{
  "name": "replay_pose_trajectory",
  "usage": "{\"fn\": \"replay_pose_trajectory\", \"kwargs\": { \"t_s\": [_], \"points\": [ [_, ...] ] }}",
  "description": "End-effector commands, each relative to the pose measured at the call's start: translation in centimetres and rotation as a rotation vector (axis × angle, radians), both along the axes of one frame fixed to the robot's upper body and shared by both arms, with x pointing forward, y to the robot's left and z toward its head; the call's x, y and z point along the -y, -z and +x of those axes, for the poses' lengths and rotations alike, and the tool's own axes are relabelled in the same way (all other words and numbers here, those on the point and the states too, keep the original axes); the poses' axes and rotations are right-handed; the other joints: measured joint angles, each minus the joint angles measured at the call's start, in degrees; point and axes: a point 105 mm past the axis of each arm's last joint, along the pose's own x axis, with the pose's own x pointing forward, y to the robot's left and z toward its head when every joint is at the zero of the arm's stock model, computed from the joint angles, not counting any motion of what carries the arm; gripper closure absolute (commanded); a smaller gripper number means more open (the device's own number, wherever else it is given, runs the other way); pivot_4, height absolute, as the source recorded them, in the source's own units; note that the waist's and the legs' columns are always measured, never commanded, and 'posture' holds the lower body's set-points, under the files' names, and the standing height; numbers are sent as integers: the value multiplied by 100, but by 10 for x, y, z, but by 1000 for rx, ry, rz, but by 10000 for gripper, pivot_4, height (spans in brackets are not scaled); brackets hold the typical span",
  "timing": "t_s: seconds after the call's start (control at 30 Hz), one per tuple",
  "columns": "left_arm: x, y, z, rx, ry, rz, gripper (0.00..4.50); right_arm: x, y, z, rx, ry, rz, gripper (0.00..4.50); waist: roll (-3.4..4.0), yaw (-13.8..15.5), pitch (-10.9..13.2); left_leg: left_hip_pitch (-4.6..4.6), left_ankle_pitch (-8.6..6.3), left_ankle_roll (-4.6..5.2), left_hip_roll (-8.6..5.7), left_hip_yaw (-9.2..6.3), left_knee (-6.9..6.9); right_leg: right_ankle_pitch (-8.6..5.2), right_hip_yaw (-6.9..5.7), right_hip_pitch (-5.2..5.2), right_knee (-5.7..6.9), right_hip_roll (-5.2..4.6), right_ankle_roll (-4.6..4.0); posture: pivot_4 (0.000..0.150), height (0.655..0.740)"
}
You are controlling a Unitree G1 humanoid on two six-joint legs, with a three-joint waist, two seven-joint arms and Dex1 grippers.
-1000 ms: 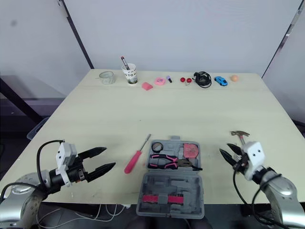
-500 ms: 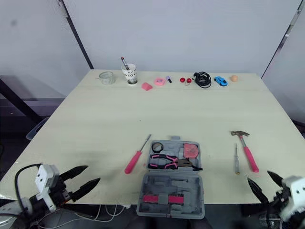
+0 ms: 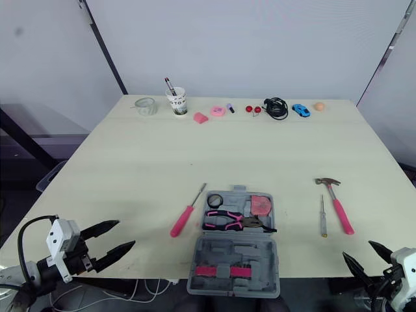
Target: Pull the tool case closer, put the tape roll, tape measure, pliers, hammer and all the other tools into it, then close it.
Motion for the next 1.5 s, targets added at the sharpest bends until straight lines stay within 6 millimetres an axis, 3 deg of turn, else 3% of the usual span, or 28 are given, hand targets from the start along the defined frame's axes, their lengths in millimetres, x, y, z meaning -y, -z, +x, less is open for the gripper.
{"fn": "replay_pose_trajectory", "kwargs": {
  "t_s": [0.03, 0.3, 0.37, 0.57, 0.63, 0.93, 1.5],
  "points": [
    [16, -11, 11, 14, 170, 66, 0, -31, -20, 21, 22, -204, -9, 1197, 2, -2, 3, -1, 1, 1, -1, -1, 2, 1, -2, 0, -1, 29, 0, 1500, 7400],
    [48, -15, 25, -11, 417, 101, 0, -74, -29, 50, -11, -454, -44, 1197, 2, 7, 4, -8, 1, 2, -2, -1, 2, 1, -2, 4, -2, 47, 1, 1500, 7400],
    [53, -14, 28, -25, 470, 118, 8003, -82, -29, 57, -18, -508, -68, 8977, 2, 7, 4, -7, 1, 2, -6, -1, 4, 2, -2, 5, -2, 53, 2, 1500, 7400],
    [69, -5, 40, -75, 599, 134, 37029, -98, -18, 71, -75, -658, -161, 38424, 0, 6, 5, -9, 2, 3, -28, 1, 8, 2, -2, 6, 1, 59, 4, 1500, 7400],
    [74, 0, 43, -96, 636, 155, 44068, -102, -12, 74, -103, -698, -187, 44870, -1, 11, 8, -11, 2, 3, -32, 6, 12, 2, -5, 10, 1, 61, 4, 1500, 7400],
    [89, 22, 64, -194, 702, 288, 44068, -119, 11, 83, -179, -847, -326, 44870, -2, 19, 9, -14, 3, 4, -34, 0, 17, 10, -7, 14, 5, 71, 19, 1500, 7400],
    [108, 44, 71, -221, 726, 338, 44068, -130, 27, 94, -200, -881, -385, 44870, -4, -7, 8, -14, 3, 4, -33, -4, 20, 14, -7, 14, 13, 74, 26, 1500, 7400]
  ]
}}
